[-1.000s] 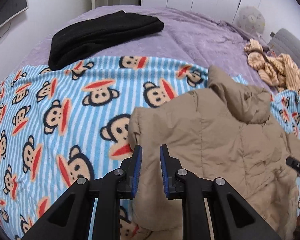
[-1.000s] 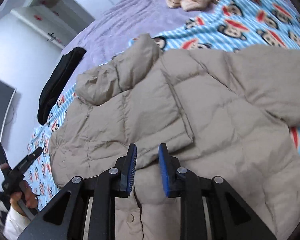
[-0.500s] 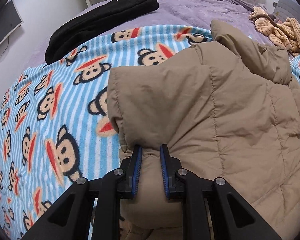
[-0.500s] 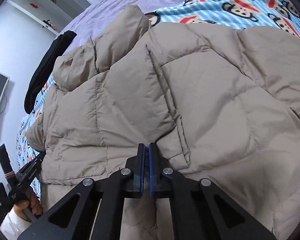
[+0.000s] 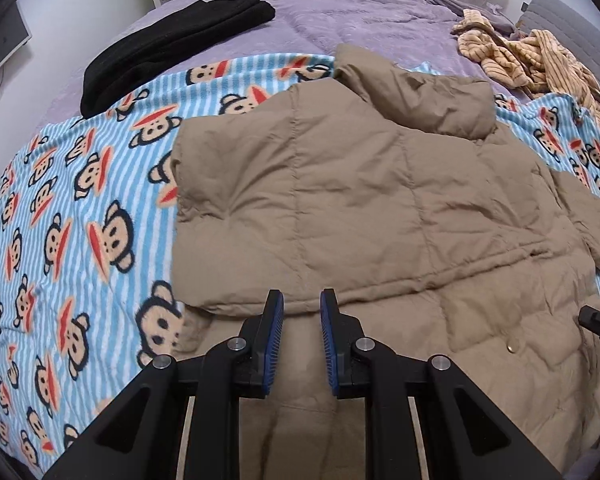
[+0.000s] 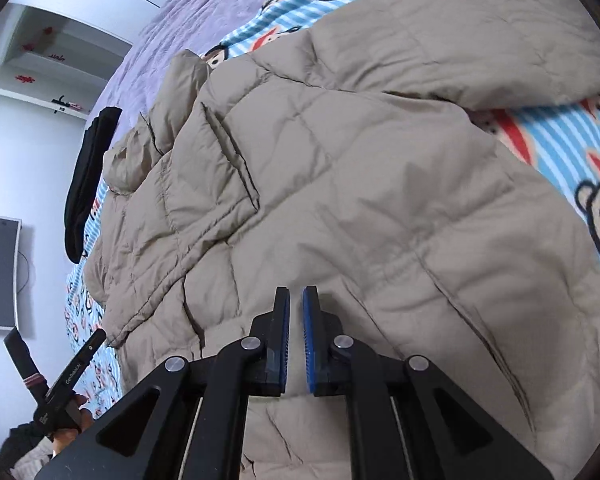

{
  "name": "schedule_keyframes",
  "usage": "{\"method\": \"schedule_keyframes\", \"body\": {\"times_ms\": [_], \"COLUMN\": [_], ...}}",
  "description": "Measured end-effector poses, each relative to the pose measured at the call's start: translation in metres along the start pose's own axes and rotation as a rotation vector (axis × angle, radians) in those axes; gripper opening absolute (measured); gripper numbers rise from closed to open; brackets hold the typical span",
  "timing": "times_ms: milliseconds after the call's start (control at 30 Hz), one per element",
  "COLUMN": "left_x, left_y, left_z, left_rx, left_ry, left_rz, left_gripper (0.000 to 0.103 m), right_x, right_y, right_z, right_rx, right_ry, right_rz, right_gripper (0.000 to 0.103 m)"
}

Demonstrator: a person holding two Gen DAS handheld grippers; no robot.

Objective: Fold large clothes

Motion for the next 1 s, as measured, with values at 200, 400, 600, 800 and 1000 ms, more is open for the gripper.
{"method": "schedule_keyframes", "body": {"times_ms": [200, 400, 600, 800, 1000], "left_x": [0.008, 0.01, 0.012, 0.011, 0.001], "left_y": [-0.048, -0.095, -0.138, -0.165, -0.181], "left_z": [0.013, 0.011, 0.006, 0.003, 0.001], "left_rx": [-0.063, -0.114, -0.137, -0.143, -0.141], "left_ry": [0.0, 0.014, 0.034, 0.042, 0.074], "left_rz": [-0.022, 0.003, 0.031, 0.003, -0.03], "left_gripper": [0.102, 0.102, 0.102, 0.102, 0.102], "right_x": [0.024, 0.049, 0.076, 0.092, 0.098], "right_y": [-0.027, -0.053, -0.089, -0.124, -0.153], "right_z": [0.008, 0.0, -0.021, -0.043, -0.07], "right_rx": [-0.039, -0.065, -0.126, -0.167, -0.207], "right_ry": [-0.019, -0.058, -0.125, -0.178, -0.189], "right_rz": [-0.026, -0.039, -0.076, -0.102, -0.102], "right_gripper": [0.055, 0.065, 0.083, 0.103, 0.103]}}
Point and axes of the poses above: each gripper's, at about its wrist camera, not at the fingertips, and x roughly against the way its jaws point, y to its left, z to its underside, the point moved 3 cm from there along -x, roughly the way its jaws point, and after that the axes turned 4 degrees about -z, right-handed, at the moved point
